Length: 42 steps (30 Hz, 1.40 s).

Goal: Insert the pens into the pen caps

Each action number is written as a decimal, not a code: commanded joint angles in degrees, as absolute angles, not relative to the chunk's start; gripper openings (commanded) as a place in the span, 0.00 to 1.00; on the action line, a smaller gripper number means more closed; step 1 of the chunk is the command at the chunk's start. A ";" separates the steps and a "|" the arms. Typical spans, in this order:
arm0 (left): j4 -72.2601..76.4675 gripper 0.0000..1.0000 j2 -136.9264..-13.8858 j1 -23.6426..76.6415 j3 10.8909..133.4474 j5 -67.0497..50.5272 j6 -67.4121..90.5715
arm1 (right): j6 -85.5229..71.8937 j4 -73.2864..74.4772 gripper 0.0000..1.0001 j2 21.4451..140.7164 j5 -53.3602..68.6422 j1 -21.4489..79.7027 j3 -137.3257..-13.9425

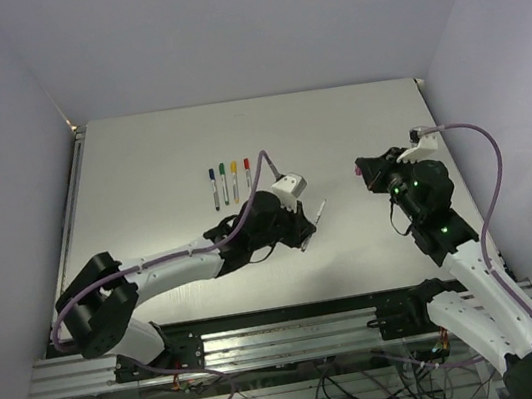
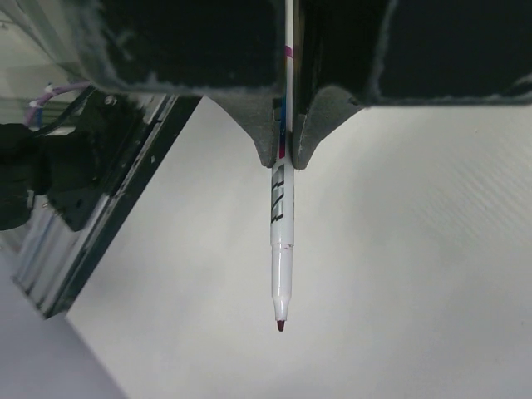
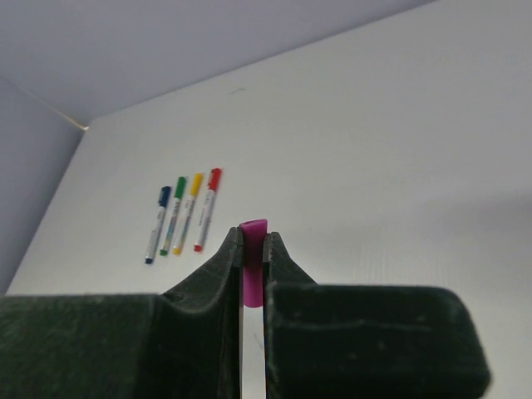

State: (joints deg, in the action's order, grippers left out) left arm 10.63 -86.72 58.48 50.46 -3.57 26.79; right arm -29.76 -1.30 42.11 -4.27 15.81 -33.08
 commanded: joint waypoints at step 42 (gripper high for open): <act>60.78 0.07 -82.61 60.03 39.07 -7.01 38.46 | -41.92 -40.58 0.00 41.61 24.57 15.67 -26.72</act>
